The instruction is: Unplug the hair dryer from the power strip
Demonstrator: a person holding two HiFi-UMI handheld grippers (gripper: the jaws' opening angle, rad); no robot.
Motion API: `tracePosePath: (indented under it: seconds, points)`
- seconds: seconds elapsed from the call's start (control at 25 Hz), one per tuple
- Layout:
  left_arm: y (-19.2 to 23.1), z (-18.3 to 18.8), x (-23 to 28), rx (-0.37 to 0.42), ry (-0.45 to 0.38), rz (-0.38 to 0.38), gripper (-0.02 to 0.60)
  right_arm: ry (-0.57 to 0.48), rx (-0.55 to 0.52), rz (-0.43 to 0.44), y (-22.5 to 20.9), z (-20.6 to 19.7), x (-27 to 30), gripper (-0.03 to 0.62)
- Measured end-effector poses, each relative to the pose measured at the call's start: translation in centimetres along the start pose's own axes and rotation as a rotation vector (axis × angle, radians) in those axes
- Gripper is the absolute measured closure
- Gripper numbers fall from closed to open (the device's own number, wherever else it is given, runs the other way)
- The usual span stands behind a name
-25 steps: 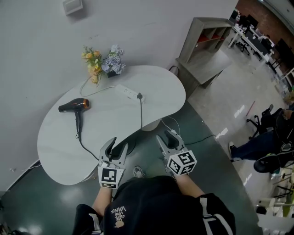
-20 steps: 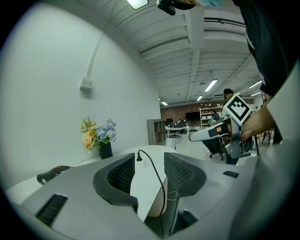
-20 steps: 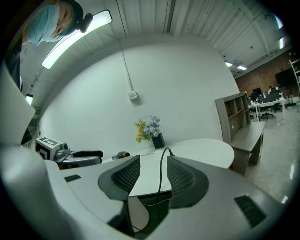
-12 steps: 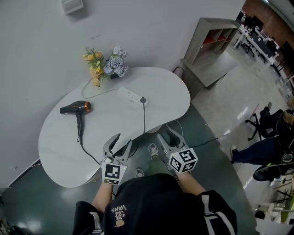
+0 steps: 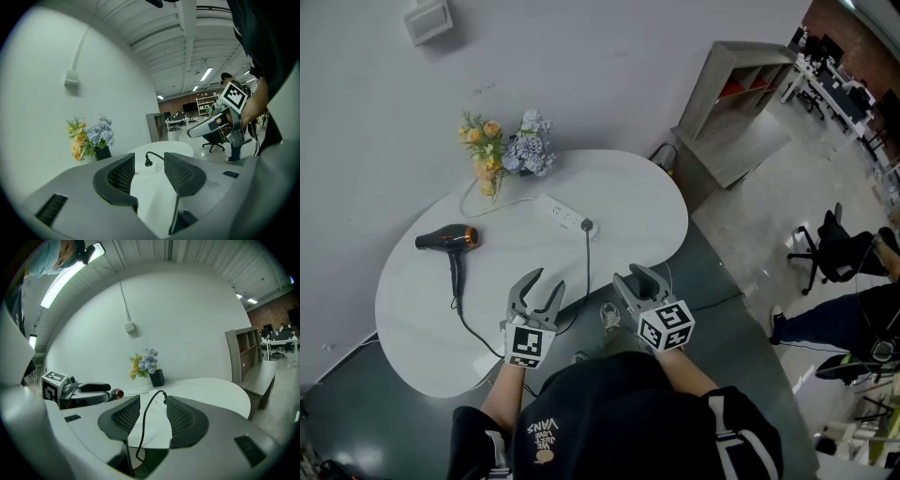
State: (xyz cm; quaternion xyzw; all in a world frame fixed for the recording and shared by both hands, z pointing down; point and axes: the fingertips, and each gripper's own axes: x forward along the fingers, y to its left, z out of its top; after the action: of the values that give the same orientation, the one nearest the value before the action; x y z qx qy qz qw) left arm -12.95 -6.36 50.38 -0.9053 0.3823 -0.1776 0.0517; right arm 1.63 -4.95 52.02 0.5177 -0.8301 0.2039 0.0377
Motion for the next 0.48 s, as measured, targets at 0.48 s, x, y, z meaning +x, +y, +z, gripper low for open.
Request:
tracePosePath:
  seconds: [0.48]
  points:
    - [2.0,-2.2,7.0,0.045,0.105,-0.014,0.391,0.069,-0.087,0.074,-4.0,0.5,5.8,0.433]
